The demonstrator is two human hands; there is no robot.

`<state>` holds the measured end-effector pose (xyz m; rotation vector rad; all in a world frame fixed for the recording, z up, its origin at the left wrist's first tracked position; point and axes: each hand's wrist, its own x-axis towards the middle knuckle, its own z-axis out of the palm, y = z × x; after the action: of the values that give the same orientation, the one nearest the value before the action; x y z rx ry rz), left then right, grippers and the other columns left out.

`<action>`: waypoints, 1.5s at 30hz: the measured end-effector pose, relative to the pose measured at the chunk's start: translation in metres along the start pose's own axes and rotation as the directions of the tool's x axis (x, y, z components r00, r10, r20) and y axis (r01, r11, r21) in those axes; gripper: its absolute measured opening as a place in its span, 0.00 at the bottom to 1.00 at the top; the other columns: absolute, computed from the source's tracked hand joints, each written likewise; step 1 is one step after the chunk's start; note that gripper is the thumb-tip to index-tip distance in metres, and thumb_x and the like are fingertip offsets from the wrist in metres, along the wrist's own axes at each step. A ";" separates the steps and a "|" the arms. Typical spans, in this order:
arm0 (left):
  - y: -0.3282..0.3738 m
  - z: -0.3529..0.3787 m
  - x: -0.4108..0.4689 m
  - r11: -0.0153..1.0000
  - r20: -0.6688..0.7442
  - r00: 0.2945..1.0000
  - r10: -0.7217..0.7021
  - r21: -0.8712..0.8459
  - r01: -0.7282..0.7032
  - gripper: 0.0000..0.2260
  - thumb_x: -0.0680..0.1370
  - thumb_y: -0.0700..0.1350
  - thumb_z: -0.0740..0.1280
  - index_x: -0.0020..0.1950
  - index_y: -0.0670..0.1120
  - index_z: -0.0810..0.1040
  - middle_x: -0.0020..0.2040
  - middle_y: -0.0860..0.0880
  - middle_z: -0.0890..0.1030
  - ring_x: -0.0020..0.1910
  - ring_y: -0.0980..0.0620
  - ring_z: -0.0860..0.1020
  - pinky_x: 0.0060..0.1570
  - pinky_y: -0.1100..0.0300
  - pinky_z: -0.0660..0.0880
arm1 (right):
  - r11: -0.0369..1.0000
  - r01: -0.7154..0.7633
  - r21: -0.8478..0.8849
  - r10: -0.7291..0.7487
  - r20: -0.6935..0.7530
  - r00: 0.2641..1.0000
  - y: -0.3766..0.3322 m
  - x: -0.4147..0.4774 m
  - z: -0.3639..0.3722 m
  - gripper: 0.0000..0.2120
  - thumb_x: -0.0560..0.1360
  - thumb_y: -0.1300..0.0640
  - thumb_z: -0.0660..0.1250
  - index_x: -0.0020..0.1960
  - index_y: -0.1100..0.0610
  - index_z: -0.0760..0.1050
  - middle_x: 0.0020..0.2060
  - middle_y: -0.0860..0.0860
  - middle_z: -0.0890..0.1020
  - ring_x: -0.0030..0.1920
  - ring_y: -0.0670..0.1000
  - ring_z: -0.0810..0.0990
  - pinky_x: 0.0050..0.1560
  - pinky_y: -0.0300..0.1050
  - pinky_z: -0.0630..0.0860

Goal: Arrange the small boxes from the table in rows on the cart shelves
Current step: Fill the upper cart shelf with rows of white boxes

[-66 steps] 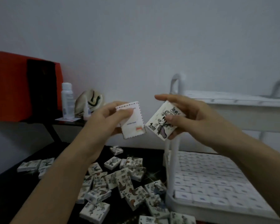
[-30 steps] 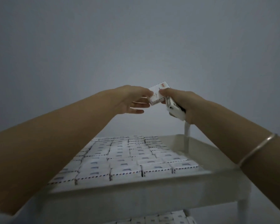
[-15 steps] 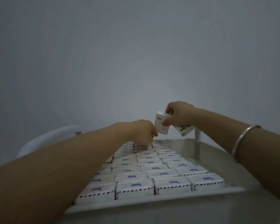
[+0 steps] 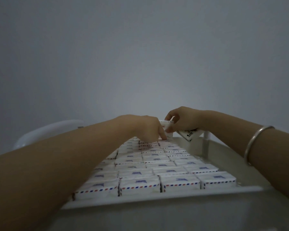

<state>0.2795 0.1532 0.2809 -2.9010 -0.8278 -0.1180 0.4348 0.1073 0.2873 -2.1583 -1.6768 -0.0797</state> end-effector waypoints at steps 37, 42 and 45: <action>0.015 -0.007 -0.017 0.996 -0.069 0.994 0.088 -0.017 -0.090 0.18 0.81 0.40 0.56 0.68 0.53 0.73 0.70 0.51 0.71 0.68 0.51 0.69 0.65 0.58 0.64 | 0.996 0.040 0.078 -0.015 -0.305 0.952 -0.014 -0.151 -0.011 0.19 0.83 0.46 0.52 0.51 0.47 0.81 0.43 0.48 0.82 0.48 0.47 0.79 0.50 0.43 0.72; 0.051 -0.029 -0.061 0.933 -0.150 0.948 0.281 -0.189 -0.306 0.15 0.81 0.39 0.57 0.59 0.53 0.79 0.52 0.60 0.79 0.55 0.62 0.76 0.60 0.63 0.70 | 0.957 0.020 0.288 0.037 -0.194 0.980 -0.005 -0.186 -0.002 0.15 0.82 0.47 0.56 0.54 0.48 0.81 0.43 0.42 0.80 0.45 0.42 0.77 0.44 0.32 0.70; 0.067 -0.023 -0.080 0.908 -0.146 0.925 0.352 -0.186 -0.375 0.14 0.81 0.41 0.59 0.59 0.53 0.80 0.54 0.59 0.81 0.56 0.62 0.76 0.59 0.66 0.70 | 0.965 0.003 0.262 0.026 -0.107 0.994 -0.001 -0.194 -0.004 0.12 0.80 0.46 0.60 0.50 0.46 0.82 0.44 0.44 0.83 0.47 0.44 0.79 0.50 0.37 0.73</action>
<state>0.2464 0.0521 0.2884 -3.1515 -0.2567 -0.3440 0.3812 -0.0717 0.2360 -1.9316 -1.5193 0.0254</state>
